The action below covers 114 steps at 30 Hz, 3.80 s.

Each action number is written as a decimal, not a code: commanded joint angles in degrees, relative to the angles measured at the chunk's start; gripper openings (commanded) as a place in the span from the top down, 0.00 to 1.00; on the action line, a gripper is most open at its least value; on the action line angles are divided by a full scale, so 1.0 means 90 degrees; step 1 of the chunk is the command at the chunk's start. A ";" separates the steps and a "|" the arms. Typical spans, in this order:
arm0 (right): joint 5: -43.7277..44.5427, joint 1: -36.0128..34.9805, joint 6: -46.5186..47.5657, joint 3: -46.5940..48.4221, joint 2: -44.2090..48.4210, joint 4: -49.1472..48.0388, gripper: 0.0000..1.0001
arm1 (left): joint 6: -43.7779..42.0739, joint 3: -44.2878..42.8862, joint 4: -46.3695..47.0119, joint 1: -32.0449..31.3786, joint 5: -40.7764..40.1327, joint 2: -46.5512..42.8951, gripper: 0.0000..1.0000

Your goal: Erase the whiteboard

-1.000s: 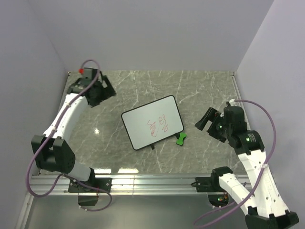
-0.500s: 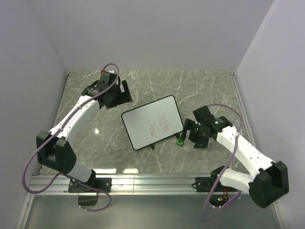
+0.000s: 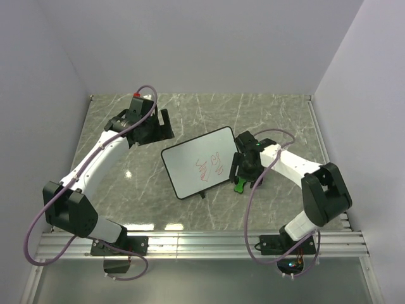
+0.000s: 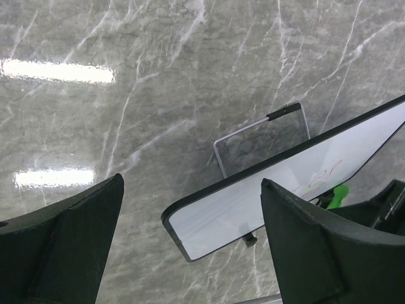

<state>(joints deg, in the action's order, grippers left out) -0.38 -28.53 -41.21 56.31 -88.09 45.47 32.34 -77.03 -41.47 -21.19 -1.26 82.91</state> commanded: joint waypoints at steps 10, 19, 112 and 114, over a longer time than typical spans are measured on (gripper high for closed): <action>0.0940 -0.0687 -0.0294 0.0579 -0.0778 -0.0042 0.26 | -0.0409 0.0014 -0.0050 -0.0019 0.0081 -0.0082 0.07; 0.1419 -0.0697 -0.0655 -0.0231 -0.0564 -0.0393 0.36 | -0.0487 0.0180 -0.0060 -0.0019 0.0218 -0.0092 0.07; 0.0395 -0.1048 -0.0226 0.0841 0.1625 0.0163 1.00 | -0.2050 -0.0865 0.1346 -0.0321 0.4514 0.2262 0.58; 0.0375 -0.1116 -0.0187 0.1192 0.1313 0.0026 1.00 | -0.2031 -0.0787 0.1366 -0.0321 0.4583 0.2243 0.65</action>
<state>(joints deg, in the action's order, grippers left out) 4.49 -37.63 -44.38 62.02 -74.52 48.90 14.37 -84.53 -32.49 -23.77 35.55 104.42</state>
